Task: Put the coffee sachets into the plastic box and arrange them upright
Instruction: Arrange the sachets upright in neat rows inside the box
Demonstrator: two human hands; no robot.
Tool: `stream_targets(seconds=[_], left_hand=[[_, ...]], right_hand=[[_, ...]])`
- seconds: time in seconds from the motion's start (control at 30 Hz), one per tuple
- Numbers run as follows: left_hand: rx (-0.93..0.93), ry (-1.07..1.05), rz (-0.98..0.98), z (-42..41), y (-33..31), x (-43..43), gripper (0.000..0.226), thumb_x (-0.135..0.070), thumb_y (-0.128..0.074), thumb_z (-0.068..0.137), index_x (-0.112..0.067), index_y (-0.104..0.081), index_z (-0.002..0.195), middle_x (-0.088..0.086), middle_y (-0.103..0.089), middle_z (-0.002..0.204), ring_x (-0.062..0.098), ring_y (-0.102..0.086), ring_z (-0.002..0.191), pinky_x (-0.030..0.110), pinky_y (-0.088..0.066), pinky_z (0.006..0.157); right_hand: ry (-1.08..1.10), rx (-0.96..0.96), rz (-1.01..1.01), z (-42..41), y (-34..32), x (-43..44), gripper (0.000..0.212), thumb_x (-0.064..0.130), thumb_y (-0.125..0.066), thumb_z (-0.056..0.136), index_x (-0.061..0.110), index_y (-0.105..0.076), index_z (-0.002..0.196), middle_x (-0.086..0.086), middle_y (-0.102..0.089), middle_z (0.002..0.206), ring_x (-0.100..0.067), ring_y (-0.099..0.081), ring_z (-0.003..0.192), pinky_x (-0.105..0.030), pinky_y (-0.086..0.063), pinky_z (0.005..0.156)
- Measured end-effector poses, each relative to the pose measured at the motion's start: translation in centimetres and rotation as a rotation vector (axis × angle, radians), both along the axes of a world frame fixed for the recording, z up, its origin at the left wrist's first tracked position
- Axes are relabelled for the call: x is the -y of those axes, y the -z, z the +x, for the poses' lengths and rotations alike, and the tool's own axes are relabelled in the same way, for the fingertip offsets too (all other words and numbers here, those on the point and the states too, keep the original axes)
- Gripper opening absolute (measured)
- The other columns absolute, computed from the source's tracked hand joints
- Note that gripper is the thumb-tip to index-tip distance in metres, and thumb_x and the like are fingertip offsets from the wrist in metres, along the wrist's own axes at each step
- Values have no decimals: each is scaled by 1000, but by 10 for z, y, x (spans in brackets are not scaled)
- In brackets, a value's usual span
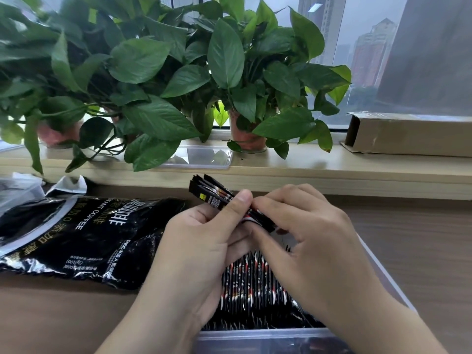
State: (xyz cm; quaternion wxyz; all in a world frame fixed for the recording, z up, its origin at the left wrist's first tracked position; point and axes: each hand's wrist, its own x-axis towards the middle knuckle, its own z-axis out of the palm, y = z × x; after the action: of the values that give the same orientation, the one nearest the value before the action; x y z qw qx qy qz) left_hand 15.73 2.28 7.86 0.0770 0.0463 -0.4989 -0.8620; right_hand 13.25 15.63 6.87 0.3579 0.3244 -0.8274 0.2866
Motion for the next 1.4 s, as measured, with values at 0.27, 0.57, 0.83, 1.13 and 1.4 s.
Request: stream_targets(seconds=[0.27, 0.57, 0.83, 1.13, 1.4], left_hand=[[-13, -1, -188, -2, -2, 16, 17, -12, -69, 84, 3, -74, 87, 20, -79, 83, 25, -78, 72, 25, -61, 56], [9, -64, -482, -10, 14, 16, 13, -12, -70, 87, 0, -72, 92, 13, -80, 83, 26, -79, 80, 33, -64, 70], [-22, -99, -645, -13, 25, 20, 15, -28, -77, 77, -14, -79, 80, 7, -81, 83, 25, -79, 81, 46, -59, 90], [-38, -93, -649, -14, 30, 24, 4, -24, -76, 83, -21, -79, 82, 9, -80, 84, 27, -79, 85, 45, -59, 88], [-35, -76, -651, -15, 29, 23, 8, -19, -75, 86, -13, -77, 81, 7, -81, 82, 22, -79, 81, 40, -61, 84]], right_hand=[[-173, 308, 25, 1, -11, -12, 44, 40, -61, 91, 19, -66, 129, 16, -60, 103, -5, -60, 87, -11, -47, 76], [243, 501, -67, -18, -32, -92, 17, 12, -72, 85, 28, -78, 82, 10, -74, 68, -4, -72, 66, -32, -61, 75], [475, 679, 566, -7, -17, -48, 26, 44, -70, 82, 19, -68, 80, 1, -63, 79, -20, -62, 73, -29, -53, 61], [581, 755, 712, 3, -14, -33, 36, 13, -61, 86, 17, -35, 60, -1, -35, 68, -14, -34, 51, -23, -21, 44], [627, 750, 752, 10, -16, -27, 37, 10, -55, 90, 18, -31, 64, 0, -33, 69, -14, -29, 52, -25, -23, 45]])
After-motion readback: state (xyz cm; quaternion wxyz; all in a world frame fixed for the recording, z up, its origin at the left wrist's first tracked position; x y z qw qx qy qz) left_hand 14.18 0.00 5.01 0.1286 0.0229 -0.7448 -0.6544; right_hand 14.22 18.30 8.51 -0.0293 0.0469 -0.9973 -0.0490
